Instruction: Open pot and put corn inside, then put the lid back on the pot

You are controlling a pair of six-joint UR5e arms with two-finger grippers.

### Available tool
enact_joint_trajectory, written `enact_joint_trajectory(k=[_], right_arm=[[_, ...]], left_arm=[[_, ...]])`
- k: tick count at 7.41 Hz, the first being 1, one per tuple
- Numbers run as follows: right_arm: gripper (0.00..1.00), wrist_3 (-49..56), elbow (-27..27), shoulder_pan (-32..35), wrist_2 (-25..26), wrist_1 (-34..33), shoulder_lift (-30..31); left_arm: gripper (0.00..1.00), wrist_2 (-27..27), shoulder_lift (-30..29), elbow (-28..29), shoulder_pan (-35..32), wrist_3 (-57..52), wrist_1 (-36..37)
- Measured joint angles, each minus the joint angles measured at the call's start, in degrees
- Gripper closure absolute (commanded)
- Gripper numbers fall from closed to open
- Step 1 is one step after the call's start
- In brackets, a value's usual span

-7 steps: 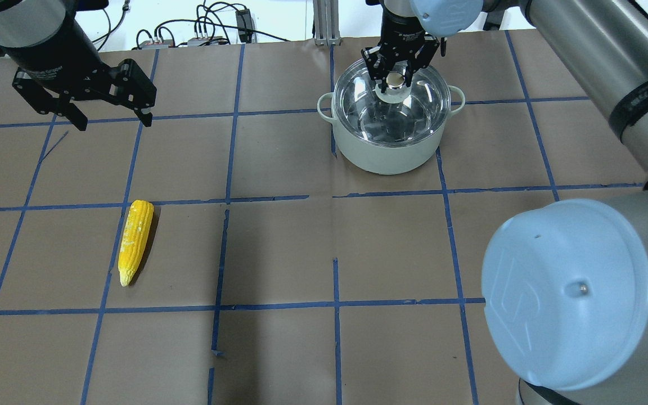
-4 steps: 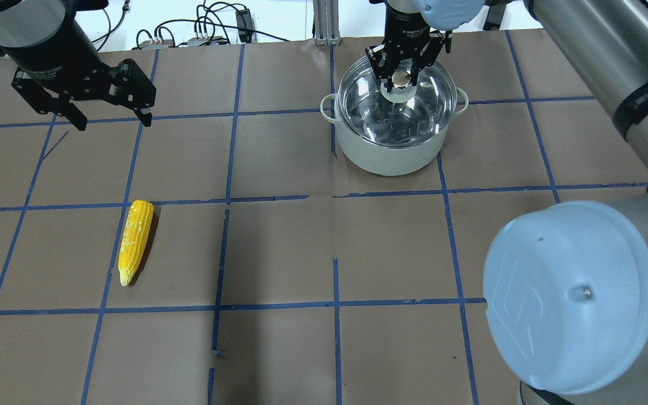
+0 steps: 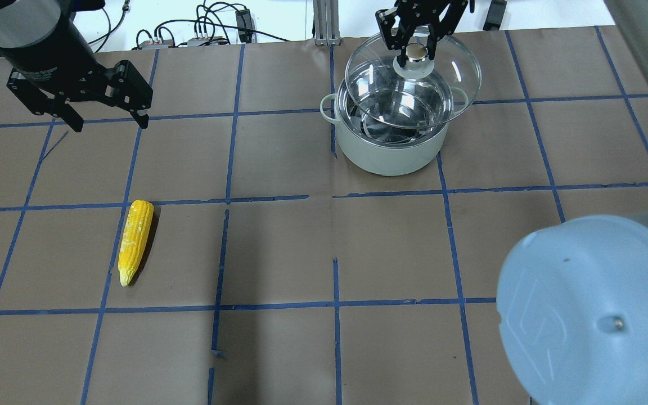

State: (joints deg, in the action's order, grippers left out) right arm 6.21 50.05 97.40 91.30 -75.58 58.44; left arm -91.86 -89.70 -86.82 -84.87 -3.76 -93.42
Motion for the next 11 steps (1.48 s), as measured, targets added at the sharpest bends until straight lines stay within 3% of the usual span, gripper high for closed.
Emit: enact_joint_trajectory(k=[3, 6, 8, 10, 11], right_arm=[[0.69, 2.43, -0.35, -3.71, -0.29, 9.18, 5.32], [0.72, 2.86, 0.8, -4.18, -1.52, 11.64, 7.07], [0.71, 2.88, 6.69, -4.05, -2.08, 9.6, 10.53], [0.71, 2.83, 14.15, -3.9, -1.57, 3.15, 13.89], [0.7, 2.58, 16.3, -3.82, -1.37, 0.76, 14.57]], left_arm=[[0.0, 0.2, 0.57, -10.19, 3.09, -9.93, 5.86], [0.0, 3.08, -1.56, -27.9, 11.95, -13.13, 27.59], [0.0, 3.49, -7.06, -33.85, 14.21, -17.18, 39.91], [0.02, 3.05, -12.35, -34.77, 14.98, -22.38, 46.76], [0.2, 2.96, -13.65, -34.93, 15.81, -23.93, 47.79]])
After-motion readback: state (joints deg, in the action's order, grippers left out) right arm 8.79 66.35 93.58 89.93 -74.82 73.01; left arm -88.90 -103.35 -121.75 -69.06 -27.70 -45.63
